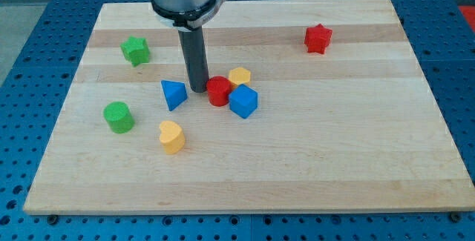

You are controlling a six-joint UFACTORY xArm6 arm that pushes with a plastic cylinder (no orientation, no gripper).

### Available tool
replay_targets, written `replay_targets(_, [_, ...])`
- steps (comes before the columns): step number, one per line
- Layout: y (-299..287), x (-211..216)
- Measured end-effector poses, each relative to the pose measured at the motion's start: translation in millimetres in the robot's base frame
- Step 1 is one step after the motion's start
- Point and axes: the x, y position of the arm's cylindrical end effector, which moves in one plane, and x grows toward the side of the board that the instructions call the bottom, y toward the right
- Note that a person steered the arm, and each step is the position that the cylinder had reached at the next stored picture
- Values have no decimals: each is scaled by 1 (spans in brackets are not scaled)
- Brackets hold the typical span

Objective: Slightly push the yellow heart to the down

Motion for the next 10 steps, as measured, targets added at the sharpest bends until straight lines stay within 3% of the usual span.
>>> replay_targets(2, [-30, -23])
replay_targets(4, [-95, -10])
replay_targets(9, [-59, 91])
replay_targets(10, [-70, 91])
